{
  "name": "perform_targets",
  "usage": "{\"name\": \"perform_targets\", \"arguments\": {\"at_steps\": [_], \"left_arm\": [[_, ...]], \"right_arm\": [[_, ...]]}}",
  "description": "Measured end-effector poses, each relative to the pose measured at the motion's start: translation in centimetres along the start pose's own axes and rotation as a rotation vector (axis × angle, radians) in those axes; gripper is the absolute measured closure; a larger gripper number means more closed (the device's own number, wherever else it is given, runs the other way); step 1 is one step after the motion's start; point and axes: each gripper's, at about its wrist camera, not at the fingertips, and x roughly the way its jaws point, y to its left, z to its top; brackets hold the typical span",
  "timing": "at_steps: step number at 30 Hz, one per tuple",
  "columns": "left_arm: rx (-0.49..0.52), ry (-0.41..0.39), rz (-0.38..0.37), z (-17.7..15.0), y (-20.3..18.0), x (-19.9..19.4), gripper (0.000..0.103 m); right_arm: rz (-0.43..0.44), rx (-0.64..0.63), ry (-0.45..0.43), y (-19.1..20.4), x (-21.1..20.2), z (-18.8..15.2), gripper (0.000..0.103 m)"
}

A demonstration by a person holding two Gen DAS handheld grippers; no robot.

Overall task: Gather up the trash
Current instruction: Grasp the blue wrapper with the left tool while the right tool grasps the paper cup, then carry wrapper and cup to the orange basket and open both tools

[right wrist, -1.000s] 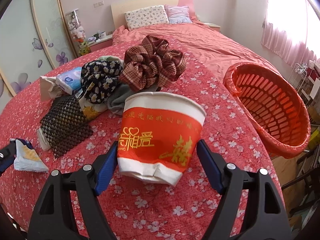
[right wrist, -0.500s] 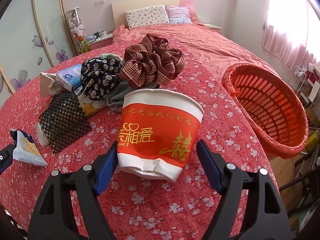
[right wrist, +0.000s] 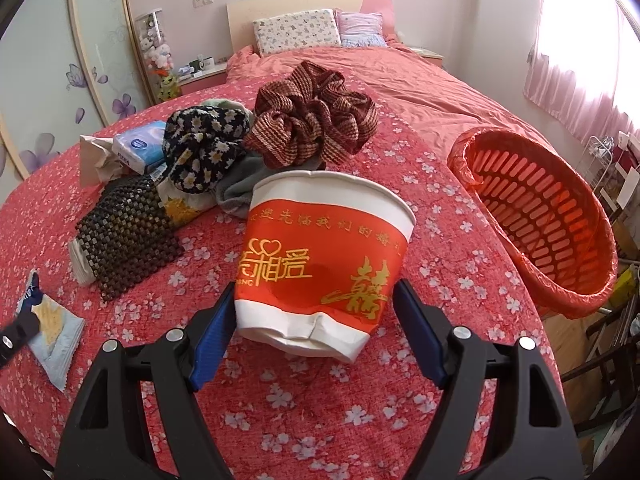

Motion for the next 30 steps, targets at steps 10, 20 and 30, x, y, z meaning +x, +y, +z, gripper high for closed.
{"name": "perform_targets", "arguments": {"at_steps": [10,20,30], "left_arm": [[0.13,-0.02,0.047,3.5,0.8,2.7,0.073],[0.153,-0.025,0.081,5.8,2.4,3.7,0.044],[0.145,-0.056,0.058,5.4,2.3,3.4,0.09]], "right_arm": [[0.0,0.022,0.015,-0.9,0.6,0.5,0.031],[0.025,0.065,0.039,-0.9,1.6,1.8,0.027],[0.022,0.043,0.015,-0.7,0.9,1.7,0.03]]}}
